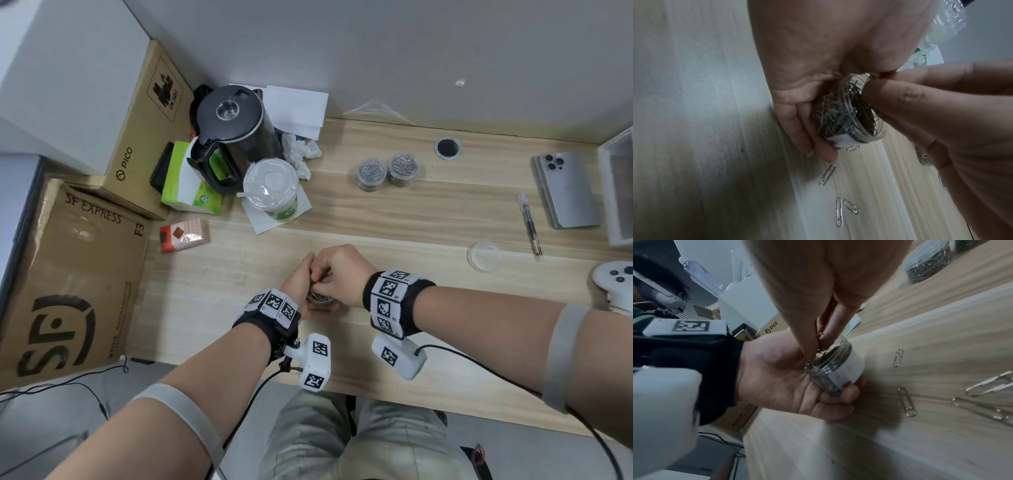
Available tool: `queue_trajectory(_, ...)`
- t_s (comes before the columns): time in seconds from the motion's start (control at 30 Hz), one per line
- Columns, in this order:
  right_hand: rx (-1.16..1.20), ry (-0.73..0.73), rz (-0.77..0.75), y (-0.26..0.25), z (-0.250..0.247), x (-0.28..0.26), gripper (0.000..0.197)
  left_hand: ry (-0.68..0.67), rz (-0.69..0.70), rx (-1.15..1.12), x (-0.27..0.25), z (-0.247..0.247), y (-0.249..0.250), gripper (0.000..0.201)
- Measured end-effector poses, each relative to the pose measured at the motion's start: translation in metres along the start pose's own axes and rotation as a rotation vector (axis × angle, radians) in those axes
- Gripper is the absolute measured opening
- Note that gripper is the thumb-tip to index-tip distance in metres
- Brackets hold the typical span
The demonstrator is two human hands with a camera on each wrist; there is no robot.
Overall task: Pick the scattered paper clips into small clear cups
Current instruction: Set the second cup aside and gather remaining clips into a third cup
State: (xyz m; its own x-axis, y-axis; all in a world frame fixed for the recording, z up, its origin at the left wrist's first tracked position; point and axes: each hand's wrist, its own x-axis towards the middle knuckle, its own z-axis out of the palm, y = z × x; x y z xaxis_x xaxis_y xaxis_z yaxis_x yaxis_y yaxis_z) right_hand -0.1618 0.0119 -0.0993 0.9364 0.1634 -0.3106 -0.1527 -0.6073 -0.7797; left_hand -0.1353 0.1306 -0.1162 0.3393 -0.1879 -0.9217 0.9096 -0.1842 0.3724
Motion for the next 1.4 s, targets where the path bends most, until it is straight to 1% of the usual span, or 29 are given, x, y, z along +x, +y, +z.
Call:
queue_trajectory(0.1,0.028,0.012,-0.077,0.004,-0.001,-0.004,0.010,-0.013,0.001,0.016,0.003,-0.003,-0.001,0.056)
queue_trajectory(0.17,0.112,0.099,-0.109,0.007,-0.006,-0.007,0.007,0.003,0.011,0.049,0.006,-0.005,-0.001,0.054)
queue_trajectory(0.23,0.170,0.210,-0.063,0.013,-0.015,-0.006,0.011,0.046,0.009,0.078,0.008,-0.007,-0.002,0.056)
queue_trajectory(0.3,0.139,0.256,0.025,0.026,-0.028,-0.005,0.014,0.078,0.013,0.104,0.009,-0.009,-0.003,0.056)
queue_trajectory(0.37,0.026,0.218,0.101,0.043,-0.042,-0.007,0.015,0.068,0.025,0.132,0.010,-0.011,-0.003,0.055)
queue_trajectory(0.4,-0.062,0.166,0.124,0.053,-0.047,-0.009,0.016,0.062,0.033,0.142,0.010,-0.011,-0.002,0.055)
queue_trajectory(0.5,-0.305,-0.064,0.179,0.074,-0.055,-0.021,0.020,0.046,0.048,0.153,0.010,-0.014,-0.001,0.057)
queue_trajectory(0.57,-0.390,-0.171,0.183,0.079,-0.054,-0.030,0.027,0.028,0.057,0.170,0.011,-0.015,-0.001,0.059)
queue_trajectory(0.63,-0.428,-0.227,0.154,0.082,-0.049,-0.035,0.038,0.026,0.070,0.178,0.012,-0.015,-0.003,0.057)
queue_trajectory(0.7,-0.446,-0.259,0.129,0.082,-0.041,-0.036,0.039,0.033,0.070,0.175,0.013,-0.015,-0.003,0.055)
queue_trajectory(0.83,-0.414,-0.294,0.087,0.081,-0.032,-0.030,0.017,0.041,0.070,0.181,0.014,-0.013,-0.002,0.054)
queue_trajectory(0.87,-0.405,-0.294,0.089,0.080,-0.032,-0.028,0.015,0.042,0.071,0.182,0.014,-0.013,-0.001,0.053)
queue_trajectory(1.0,-0.391,-0.291,0.057,0.075,-0.031,-0.023,0.018,0.044,0.070,0.173,0.013,-0.015,0.002,0.052)
queue_trajectory(1.07,-0.358,-0.316,0.036,0.073,-0.028,-0.022,0.021,0.044,0.074,0.168,0.013,-0.017,0.002,0.053)
queue_trajectory(1.2,-0.268,-0.374,-0.006,0.073,-0.020,-0.021,0.036,0.052,0.071,0.154,0.013,-0.021,0.001,0.055)
queue_trajectory(1.27,-0.249,-0.397,-0.027,0.074,-0.016,-0.019,0.041,0.058,0.070,0.142,0.013,-0.023,0.000,0.056)
queue_trajectory(1.33,-0.235,-0.391,-0.041,0.075,-0.014,-0.018,0.039,0.059,0.070,0.126,0.014,-0.024,0.001,0.059)
queue_trajectory(1.4,-0.236,-0.303,-0.081,0.075,-0.015,-0.018,0.031,0.062,0.072,0.111,0.013,-0.025,0.001,0.064)
